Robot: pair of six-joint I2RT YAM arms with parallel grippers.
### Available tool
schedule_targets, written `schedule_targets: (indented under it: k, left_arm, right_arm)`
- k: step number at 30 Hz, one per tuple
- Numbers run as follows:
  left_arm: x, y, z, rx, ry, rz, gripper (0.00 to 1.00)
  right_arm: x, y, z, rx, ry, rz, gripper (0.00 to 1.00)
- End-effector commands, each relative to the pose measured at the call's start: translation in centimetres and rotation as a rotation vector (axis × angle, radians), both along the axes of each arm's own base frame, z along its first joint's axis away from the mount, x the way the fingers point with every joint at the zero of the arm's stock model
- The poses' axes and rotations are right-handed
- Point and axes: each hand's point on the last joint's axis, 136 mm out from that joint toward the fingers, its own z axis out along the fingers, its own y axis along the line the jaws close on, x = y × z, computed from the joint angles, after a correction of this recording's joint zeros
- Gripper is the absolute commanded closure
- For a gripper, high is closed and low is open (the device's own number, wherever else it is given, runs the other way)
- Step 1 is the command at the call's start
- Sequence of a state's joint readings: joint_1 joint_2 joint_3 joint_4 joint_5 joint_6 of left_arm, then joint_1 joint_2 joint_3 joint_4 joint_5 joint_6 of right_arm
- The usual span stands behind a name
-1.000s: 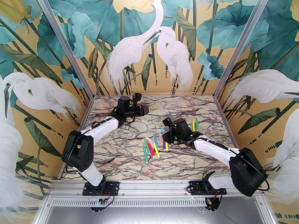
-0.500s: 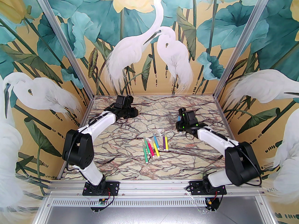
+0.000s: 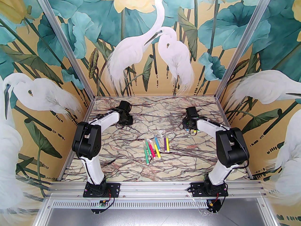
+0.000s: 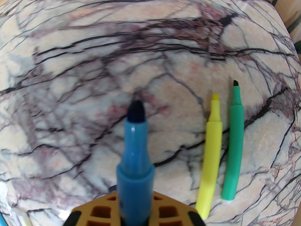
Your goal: Open the pen caps
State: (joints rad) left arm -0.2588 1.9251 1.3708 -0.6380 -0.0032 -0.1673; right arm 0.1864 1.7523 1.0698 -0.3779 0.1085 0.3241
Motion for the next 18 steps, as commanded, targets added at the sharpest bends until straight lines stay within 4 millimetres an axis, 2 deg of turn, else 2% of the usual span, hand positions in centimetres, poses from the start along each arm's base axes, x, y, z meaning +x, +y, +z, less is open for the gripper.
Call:
schedule_targets:
  k: [1,8,18]
  left_arm:
    - [0.6,1.1,-0.6,0.060,0.015,0.003,1.00]
    - [1.0,1.4,-1.7,0.088,0.034,0.006,1.00]
    - [1.3,1.7,-2.5,0.116,0.051,0.002,0.98]
  right_arm:
    - [0.7,-0.6,0.1,0.019,0.017,-0.044,0.99]
    - [0.7,-2.2,-1.0,-0.033,0.094,-0.072,0.93]
    - [0.5,-2.8,-2.0,-0.040,0.146,-0.085,0.84]
